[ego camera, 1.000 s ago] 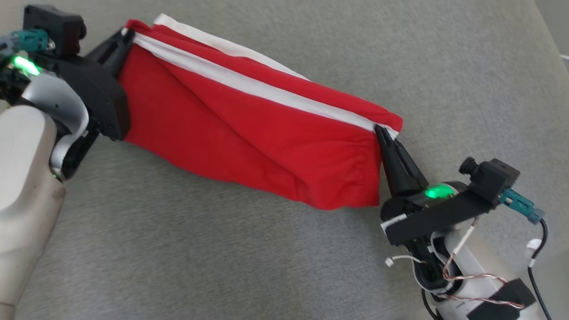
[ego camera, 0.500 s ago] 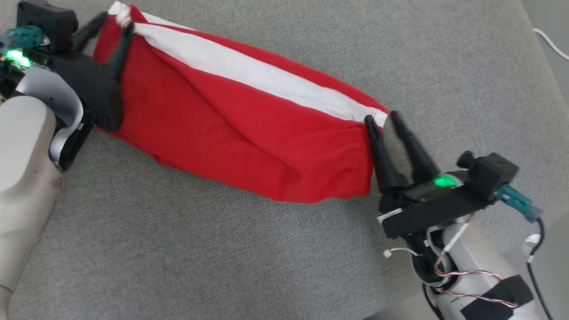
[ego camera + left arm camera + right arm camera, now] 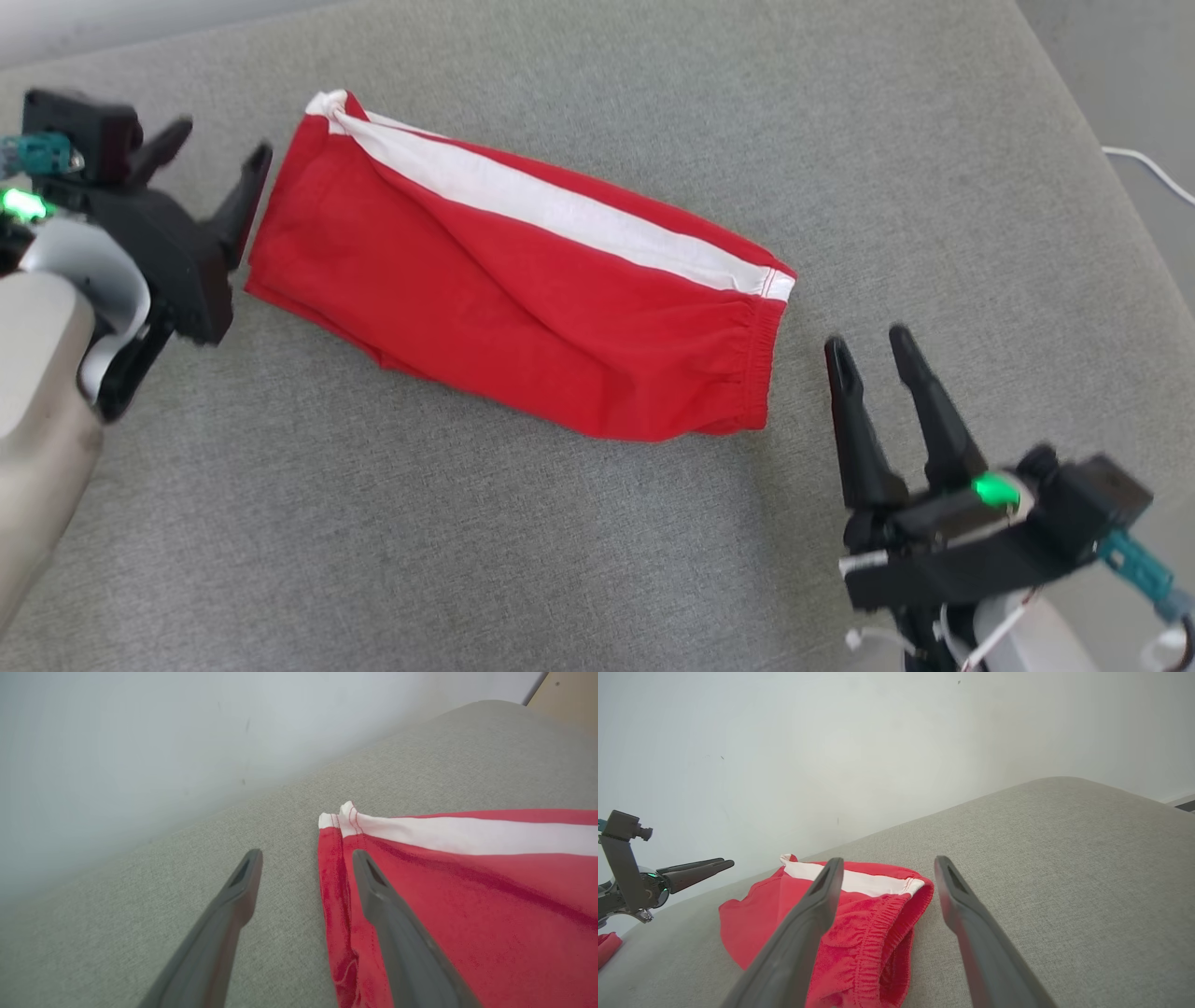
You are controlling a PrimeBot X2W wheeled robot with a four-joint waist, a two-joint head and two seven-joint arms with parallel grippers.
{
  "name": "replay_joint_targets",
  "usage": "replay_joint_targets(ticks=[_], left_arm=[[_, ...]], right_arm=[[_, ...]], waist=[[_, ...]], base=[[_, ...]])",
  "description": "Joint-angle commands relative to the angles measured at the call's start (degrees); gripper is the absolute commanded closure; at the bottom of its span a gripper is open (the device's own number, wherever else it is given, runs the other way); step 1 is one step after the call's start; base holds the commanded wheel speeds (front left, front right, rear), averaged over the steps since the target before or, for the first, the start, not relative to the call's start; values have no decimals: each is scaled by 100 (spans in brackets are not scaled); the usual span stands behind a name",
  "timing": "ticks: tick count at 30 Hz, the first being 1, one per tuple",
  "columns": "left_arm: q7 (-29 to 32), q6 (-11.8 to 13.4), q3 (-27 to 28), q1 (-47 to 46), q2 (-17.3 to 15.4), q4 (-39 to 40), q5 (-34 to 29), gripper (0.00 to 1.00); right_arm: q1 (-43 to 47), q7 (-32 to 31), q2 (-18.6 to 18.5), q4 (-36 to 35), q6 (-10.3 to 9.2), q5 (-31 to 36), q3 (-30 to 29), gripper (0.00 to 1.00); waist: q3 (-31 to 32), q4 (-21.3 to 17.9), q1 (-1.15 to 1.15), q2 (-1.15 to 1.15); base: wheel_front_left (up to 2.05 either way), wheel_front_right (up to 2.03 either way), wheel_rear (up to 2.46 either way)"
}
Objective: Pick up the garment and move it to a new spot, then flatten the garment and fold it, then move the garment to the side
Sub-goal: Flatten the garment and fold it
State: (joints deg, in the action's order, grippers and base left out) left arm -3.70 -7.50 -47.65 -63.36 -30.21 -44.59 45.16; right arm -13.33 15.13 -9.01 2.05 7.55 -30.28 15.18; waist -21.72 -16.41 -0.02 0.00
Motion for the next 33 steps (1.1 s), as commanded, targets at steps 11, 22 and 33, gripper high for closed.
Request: replay_joint_targets(ticks=[11, 22, 33], left_arm=[[1037, 7, -733, 315, -453, 375, 748, 0], [1729, 13, -1122, 242, -528, 8, 1014, 0], [1347, 8, -1057, 397, -188, 120, 1401, 100]], right_arm=[[530, 1, 242, -153, -14, 252, 17, 0], [349, 1, 300, -106, -14, 261, 177, 0], [494, 1, 237, -67, -14, 229, 123, 0]], waist=[[157, -108, 2, 0], [35, -344, 2, 0], [431, 41, 2, 0]], base=[[0, 0, 0], [0, 0, 0], [0, 0, 0]])
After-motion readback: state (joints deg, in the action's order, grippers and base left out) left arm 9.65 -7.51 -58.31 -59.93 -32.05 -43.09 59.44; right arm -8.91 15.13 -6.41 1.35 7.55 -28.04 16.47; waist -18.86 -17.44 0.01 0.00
